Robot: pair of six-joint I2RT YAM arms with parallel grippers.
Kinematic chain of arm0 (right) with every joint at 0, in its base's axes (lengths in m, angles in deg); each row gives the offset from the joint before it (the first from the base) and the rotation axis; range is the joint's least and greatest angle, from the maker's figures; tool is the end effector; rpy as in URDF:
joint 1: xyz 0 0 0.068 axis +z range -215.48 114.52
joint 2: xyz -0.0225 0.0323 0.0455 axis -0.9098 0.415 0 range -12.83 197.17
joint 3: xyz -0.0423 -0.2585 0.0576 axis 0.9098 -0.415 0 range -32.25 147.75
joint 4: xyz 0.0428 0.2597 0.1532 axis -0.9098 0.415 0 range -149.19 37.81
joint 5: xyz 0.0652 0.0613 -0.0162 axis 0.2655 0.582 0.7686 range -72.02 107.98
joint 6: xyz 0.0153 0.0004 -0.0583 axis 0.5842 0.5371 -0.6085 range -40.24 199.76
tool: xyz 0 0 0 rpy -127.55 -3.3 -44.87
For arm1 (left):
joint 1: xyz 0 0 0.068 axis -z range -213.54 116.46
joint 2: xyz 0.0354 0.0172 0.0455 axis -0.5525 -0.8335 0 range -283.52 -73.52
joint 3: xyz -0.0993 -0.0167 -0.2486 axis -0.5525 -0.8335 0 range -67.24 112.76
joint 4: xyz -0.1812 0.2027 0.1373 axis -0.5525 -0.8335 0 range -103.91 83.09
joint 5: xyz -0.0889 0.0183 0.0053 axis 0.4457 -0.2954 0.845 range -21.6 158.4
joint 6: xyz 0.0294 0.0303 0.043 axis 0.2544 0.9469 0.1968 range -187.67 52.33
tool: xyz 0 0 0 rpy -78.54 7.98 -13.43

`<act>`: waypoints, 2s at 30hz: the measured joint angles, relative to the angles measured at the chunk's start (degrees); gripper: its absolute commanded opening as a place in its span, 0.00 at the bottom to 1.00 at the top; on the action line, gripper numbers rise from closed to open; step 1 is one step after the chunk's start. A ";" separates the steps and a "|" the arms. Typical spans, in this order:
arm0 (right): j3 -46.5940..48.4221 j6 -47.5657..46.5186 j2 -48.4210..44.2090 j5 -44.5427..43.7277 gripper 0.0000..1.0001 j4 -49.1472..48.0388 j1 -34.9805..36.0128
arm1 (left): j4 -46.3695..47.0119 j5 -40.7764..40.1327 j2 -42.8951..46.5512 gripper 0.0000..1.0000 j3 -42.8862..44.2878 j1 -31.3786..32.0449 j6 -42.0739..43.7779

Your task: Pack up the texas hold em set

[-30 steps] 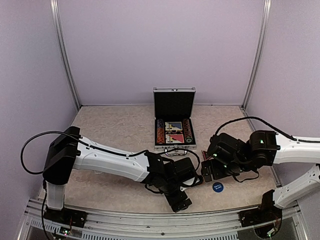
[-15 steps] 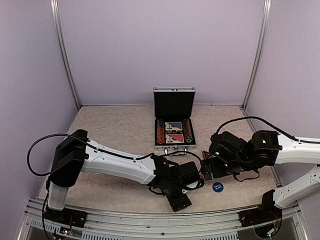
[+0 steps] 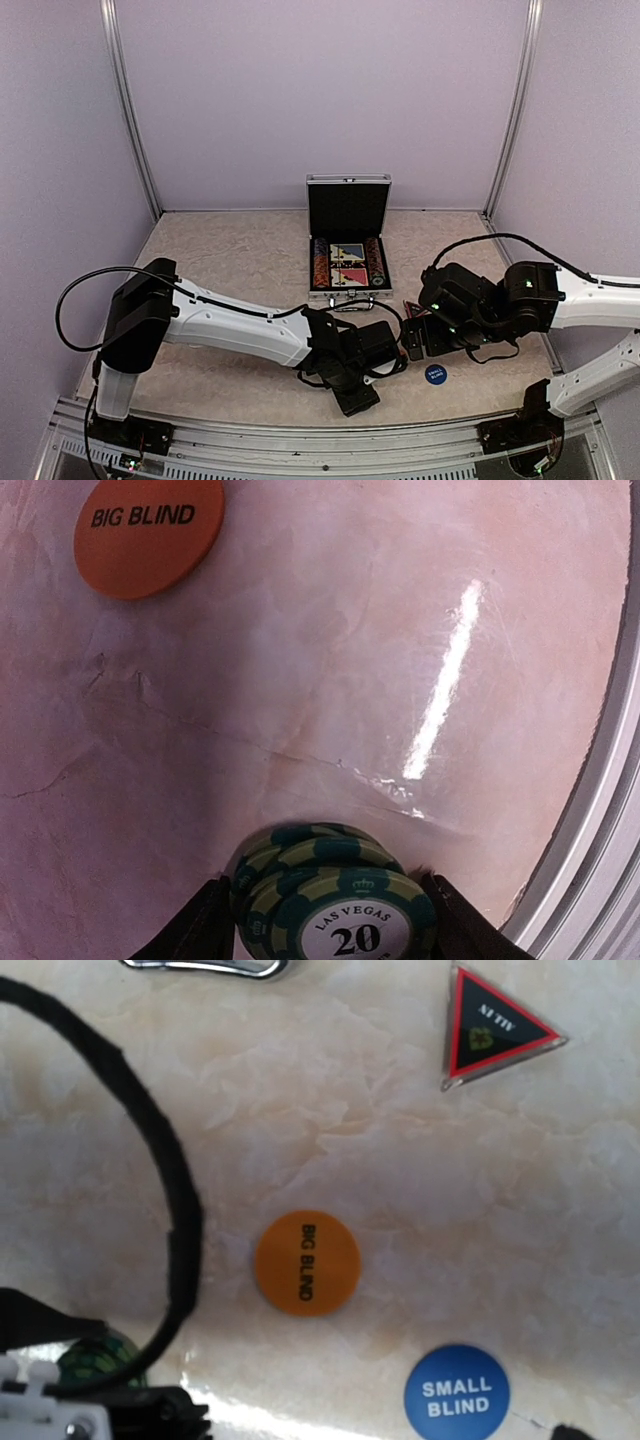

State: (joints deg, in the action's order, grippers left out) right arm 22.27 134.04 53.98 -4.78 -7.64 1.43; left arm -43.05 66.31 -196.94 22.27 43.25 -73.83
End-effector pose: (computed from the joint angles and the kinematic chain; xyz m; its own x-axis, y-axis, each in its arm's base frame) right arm 0.1199 0.2374 0.2452 -0.8399 -0.0610 -0.5393 -0.1703 0.9731 0.1552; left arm 0.1109 -0.4649 0.1062 -0.3177 0.8840 -0.3430 0.9414 0.3373 -0.0025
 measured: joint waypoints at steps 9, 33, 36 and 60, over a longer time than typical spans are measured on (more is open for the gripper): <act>-0.02 -0.61 0.04 0.02 1.00 -0.63 -0.11 | -0.26 -0.24 -0.66 0.49 0.98 -0.24 0.07; -0.76 -0.98 0.09 0.85 1.00 -1.86 -0.74 | -0.37 -0.28 -0.87 0.71 1.44 -0.15 0.28; -0.96 -1.09 0.20 1.07 1.00 -2.08 -0.74 | -0.33 -0.26 -0.87 0.84 1.44 -0.09 0.22; 2.25 -3.96 13.49 7.80 1.00 -4.11 2.69 | 7.28 -0.44 27.56 0.99 -26.36 -8.52 -6.29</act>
State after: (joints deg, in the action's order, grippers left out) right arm 24.52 130.08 67.46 3.02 -11.75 4.12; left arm -35.78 65.88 -169.38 -4.09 34.73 -80.12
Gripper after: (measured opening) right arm 0.997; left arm 0.989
